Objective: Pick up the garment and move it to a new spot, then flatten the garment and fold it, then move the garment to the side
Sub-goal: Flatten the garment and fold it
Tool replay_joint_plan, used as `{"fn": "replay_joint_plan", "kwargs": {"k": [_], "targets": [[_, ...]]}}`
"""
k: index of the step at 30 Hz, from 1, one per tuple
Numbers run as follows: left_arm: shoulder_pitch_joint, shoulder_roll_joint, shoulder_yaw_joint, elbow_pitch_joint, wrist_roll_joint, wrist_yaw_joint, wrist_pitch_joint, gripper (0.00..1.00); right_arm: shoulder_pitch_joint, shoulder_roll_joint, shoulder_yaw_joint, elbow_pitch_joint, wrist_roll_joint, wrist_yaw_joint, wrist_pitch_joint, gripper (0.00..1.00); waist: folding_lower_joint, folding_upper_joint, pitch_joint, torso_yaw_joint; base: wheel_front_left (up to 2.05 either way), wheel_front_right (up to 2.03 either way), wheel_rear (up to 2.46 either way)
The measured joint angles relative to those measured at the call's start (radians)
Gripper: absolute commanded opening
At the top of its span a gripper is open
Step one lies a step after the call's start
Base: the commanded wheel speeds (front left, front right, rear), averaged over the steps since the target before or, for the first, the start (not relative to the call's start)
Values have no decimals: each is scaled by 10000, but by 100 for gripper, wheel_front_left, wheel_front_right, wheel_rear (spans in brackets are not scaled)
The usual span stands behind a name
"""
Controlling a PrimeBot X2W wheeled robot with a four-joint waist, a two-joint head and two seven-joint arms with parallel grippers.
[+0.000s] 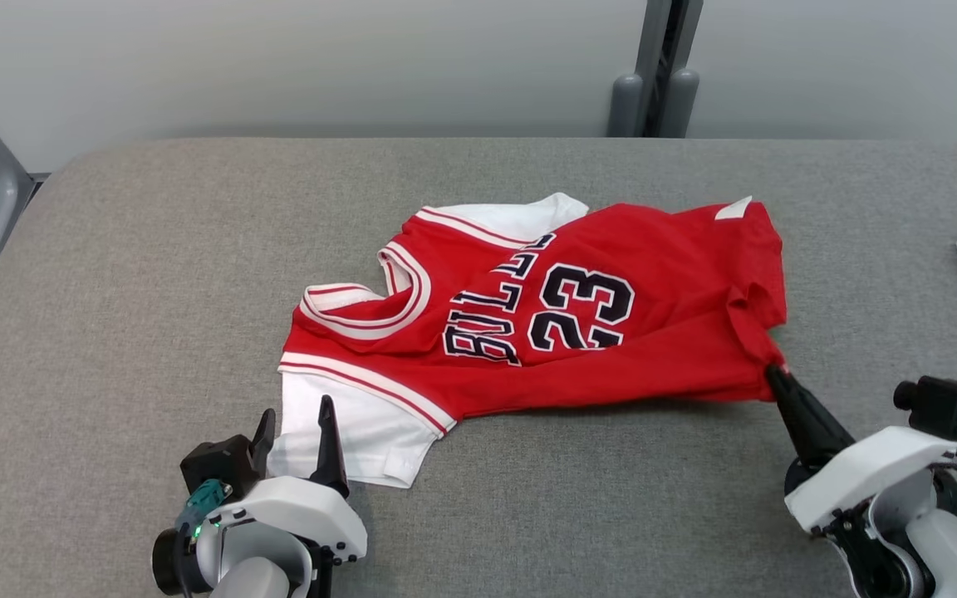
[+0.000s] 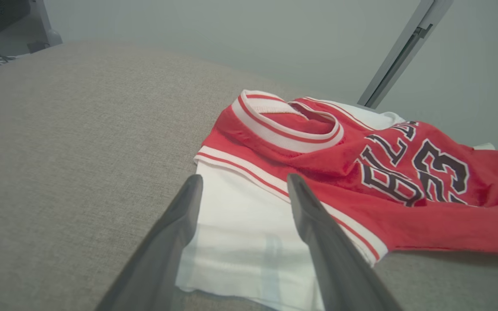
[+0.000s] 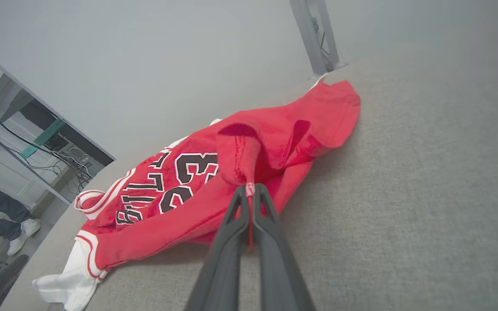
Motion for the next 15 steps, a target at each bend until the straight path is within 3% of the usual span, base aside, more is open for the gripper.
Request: {"fn": "replay_joint_plan", "kwargs": {"k": [7,15], "targets": [[326,0,182,374,155,-42,0,100,1111,-232,132,-579,1124,0,961,0,-1,0,-476,-188,0,0,0],[419,2,359,545,257,-130,0,100,1496,-420,253,-393,965,0,1118,0,-1,0,-740,-214,0,0,0]]}}
